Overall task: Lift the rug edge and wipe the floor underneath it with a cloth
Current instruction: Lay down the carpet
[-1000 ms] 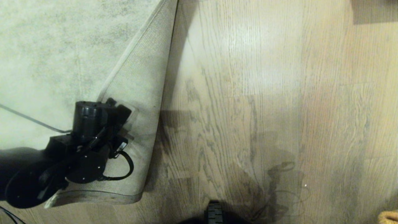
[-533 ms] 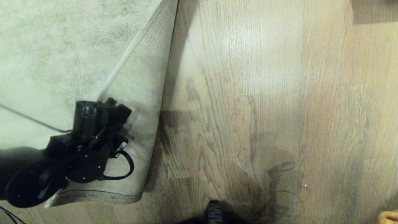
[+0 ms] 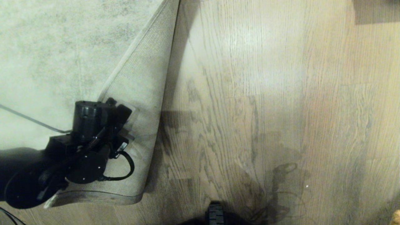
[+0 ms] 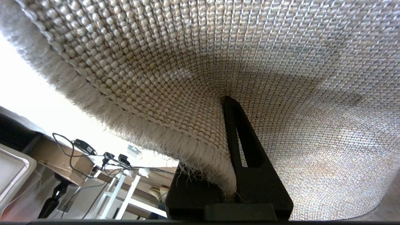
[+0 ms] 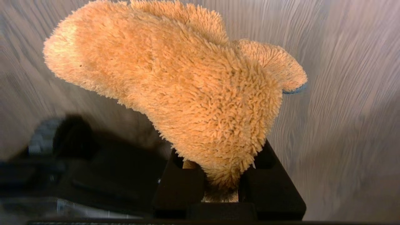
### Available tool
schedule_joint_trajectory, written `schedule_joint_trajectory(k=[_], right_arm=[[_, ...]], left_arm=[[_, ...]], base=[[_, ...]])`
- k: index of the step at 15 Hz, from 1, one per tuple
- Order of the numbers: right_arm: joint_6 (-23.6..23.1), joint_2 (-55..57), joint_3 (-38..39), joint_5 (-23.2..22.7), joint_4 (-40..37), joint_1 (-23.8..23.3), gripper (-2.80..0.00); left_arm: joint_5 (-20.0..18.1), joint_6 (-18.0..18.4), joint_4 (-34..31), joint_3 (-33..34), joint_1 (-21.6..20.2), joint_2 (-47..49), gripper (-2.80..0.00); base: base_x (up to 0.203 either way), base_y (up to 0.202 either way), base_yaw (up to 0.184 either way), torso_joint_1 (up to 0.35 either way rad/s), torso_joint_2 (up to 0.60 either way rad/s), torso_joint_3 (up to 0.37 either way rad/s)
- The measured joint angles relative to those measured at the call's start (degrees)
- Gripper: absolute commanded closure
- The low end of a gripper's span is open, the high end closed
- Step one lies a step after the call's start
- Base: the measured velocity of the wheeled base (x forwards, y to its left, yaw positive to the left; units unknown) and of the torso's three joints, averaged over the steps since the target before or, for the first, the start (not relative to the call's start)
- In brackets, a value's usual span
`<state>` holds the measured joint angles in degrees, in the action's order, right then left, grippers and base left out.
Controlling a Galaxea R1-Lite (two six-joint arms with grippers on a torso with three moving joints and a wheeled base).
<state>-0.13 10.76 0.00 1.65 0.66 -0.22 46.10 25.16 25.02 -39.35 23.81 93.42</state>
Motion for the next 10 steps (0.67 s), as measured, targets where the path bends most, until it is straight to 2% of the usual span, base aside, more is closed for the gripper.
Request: schedule_joint_trajectory(k=[4, 10], right_arm=[[0.38, -7.8, 0.0, 0.09, -0.04, 0.0, 0.0], [2.24, -10.6, 0.0, 0.28, 0.05, 0.04, 0.0]], left_arm=[[0.01, -0.05, 0.01, 0.27, 0.04, -0.28, 0.0], [0.01, -0.06, 0.0, 0.4, 0.0, -0.86, 0.0]], base=[[0.0, 0.0, 0.0, 0.0, 0.0, 0.0], [0.0, 0.0, 0.0, 0.0, 0.0, 0.0]])
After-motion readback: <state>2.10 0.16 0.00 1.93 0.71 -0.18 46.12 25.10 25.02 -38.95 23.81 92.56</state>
